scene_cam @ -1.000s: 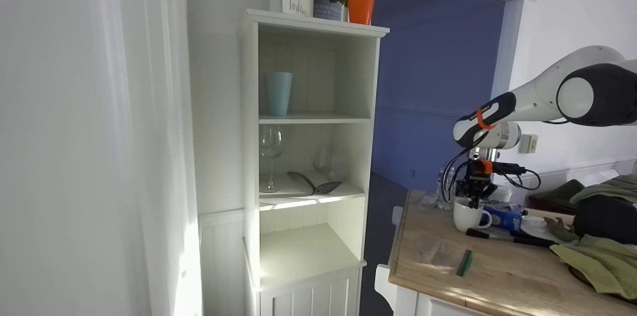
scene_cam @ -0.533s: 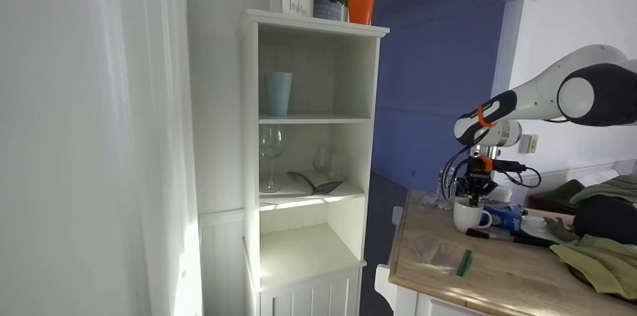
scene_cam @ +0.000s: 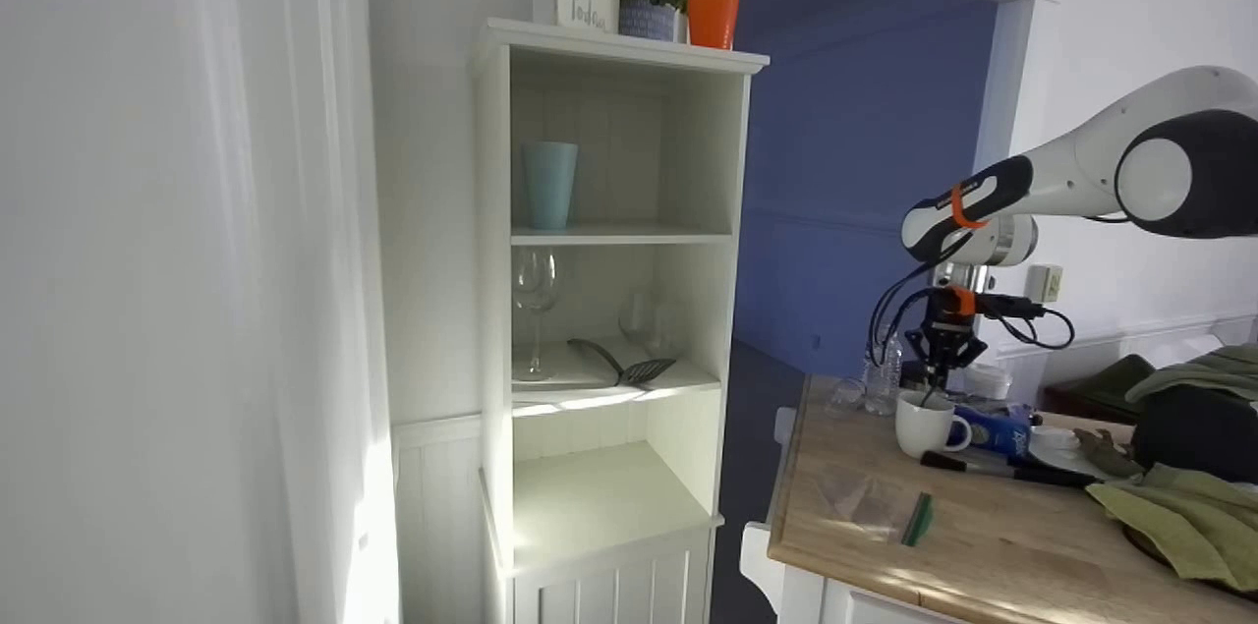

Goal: Pick up the silver teaspoon from the white mug and put it on the table

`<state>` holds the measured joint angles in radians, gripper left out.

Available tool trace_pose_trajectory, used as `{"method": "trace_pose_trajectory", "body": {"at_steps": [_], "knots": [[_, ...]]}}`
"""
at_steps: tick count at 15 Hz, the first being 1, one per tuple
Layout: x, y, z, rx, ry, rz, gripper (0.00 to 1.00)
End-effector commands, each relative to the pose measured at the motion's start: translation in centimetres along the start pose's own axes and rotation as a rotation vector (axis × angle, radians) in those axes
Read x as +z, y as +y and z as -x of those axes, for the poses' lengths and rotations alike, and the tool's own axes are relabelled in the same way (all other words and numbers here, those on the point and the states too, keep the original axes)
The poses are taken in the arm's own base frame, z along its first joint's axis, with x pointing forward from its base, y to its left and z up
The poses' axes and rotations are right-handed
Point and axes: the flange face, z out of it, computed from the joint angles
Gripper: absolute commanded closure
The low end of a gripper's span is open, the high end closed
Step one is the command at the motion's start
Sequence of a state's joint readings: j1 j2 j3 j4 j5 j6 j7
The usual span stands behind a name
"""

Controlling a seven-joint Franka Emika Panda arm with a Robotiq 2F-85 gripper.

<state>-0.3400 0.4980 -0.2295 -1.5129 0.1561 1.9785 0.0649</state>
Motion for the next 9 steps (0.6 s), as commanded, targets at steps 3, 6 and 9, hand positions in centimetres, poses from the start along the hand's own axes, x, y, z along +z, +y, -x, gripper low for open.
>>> {"method": "trace_pose_trajectory", "body": {"at_steps": [3,6,9], "knots": [[-4.0,-0.4,2.4,0.068,-0.020,-0.039,0.94],[-5.2,-0.9,3.5,0.100,0.024,-0.037,0.94],[-5.8,-1.9,5.1,0.085,0.076,-0.041,0.94]]}}
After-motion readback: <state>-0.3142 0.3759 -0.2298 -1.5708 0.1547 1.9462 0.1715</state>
